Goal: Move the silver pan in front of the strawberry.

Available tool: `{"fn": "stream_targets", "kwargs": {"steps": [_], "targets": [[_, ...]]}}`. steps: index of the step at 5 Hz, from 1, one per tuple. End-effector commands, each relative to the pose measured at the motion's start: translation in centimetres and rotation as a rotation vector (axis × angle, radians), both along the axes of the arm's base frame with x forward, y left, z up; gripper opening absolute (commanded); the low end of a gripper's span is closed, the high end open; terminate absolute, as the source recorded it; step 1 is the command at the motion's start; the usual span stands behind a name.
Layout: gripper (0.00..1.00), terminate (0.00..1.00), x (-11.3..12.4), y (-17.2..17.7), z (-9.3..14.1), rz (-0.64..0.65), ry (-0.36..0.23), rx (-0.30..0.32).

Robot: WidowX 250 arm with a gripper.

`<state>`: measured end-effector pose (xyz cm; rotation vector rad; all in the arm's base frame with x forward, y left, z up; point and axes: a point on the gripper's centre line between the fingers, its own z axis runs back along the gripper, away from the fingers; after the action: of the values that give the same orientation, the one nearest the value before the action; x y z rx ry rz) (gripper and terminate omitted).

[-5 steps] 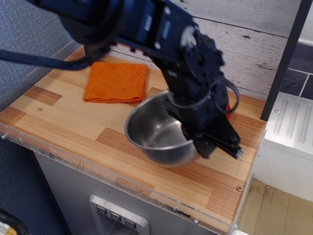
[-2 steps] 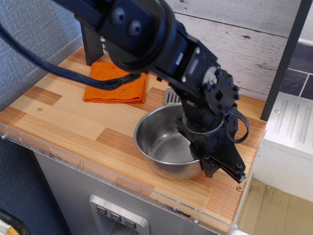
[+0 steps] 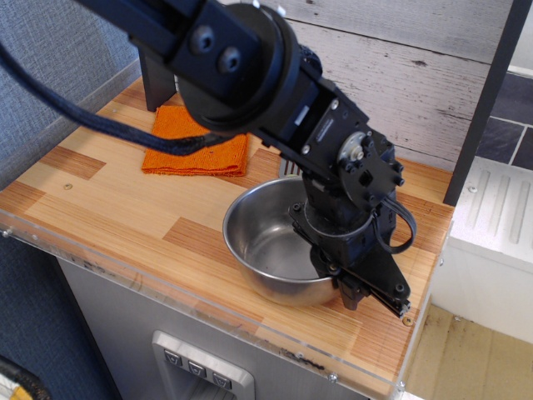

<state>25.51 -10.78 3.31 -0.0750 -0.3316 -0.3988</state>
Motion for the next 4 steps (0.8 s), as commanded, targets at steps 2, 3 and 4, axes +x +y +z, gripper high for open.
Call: {"fn": "stream_targets", "kwargs": {"steps": [2, 3, 4], "targets": [[1.00, 0.00, -0.2, 0.6, 1.4, 0.025, -0.038, -0.032], [1.00, 0.00, -0.2, 0.5, 2.5, 0.008, -0.037, -0.048], [1.00, 0.00, -0.4, 0.9, 4.8, 0.022, -0.042, -0.085]]}}
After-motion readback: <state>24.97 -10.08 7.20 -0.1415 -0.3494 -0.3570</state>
